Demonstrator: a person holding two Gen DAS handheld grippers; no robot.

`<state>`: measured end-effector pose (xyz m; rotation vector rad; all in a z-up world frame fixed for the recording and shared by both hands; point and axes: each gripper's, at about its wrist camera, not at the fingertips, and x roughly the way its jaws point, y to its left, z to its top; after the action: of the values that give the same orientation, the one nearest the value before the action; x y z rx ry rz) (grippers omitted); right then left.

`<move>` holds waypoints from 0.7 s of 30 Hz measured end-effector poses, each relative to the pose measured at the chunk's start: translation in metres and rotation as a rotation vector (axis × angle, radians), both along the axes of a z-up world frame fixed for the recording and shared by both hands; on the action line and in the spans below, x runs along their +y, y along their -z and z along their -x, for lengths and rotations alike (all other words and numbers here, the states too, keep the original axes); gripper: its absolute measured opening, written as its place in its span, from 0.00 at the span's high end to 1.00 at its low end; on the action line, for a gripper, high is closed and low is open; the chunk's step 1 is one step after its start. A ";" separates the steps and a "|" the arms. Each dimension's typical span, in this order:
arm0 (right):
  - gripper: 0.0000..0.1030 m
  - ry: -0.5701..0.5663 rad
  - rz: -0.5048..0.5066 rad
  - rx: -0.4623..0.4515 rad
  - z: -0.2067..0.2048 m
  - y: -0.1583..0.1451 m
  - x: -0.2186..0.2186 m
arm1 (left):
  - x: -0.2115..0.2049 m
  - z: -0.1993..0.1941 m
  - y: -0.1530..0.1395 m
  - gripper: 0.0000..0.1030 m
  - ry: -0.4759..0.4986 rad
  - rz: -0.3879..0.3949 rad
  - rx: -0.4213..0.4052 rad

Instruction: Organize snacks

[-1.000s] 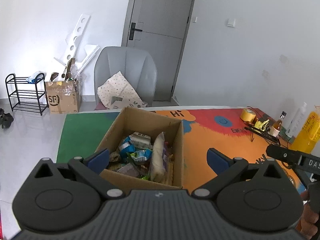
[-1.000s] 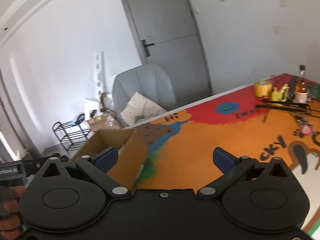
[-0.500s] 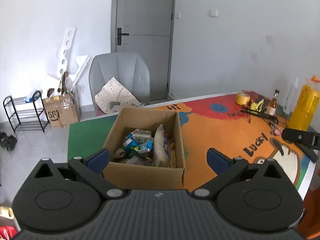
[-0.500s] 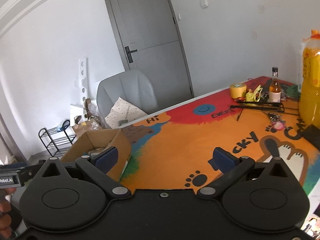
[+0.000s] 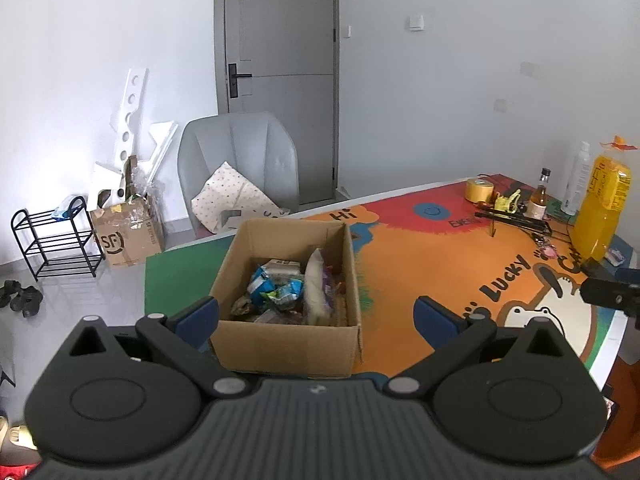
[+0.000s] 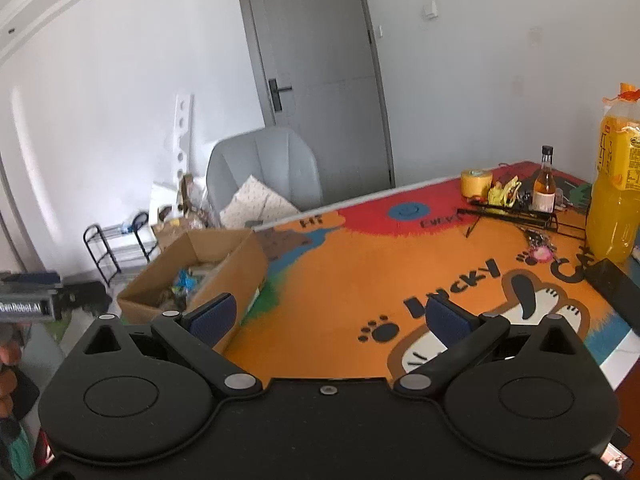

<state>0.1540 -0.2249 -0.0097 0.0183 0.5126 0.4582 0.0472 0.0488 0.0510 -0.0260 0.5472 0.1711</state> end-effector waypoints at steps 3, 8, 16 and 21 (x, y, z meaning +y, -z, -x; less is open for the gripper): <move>0.00 -0.010 0.005 -0.003 0.003 0.000 0.000 | -0.002 0.001 0.000 0.00 0.009 0.004 0.004; 0.00 -0.005 0.002 -0.015 0.007 -0.006 -0.002 | -0.002 0.005 -0.002 0.00 0.010 0.009 0.000; 0.00 0.003 -0.001 -0.023 0.009 -0.011 -0.004 | -0.001 0.006 -0.002 0.00 0.013 0.010 0.004; 0.00 0.008 0.000 -0.021 0.010 -0.012 -0.004 | -0.001 0.007 -0.002 0.00 0.016 0.014 0.006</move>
<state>0.1439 -0.2290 0.0021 0.0160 0.4914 0.4499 0.0407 0.0476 0.0530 -0.0350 0.5546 0.1514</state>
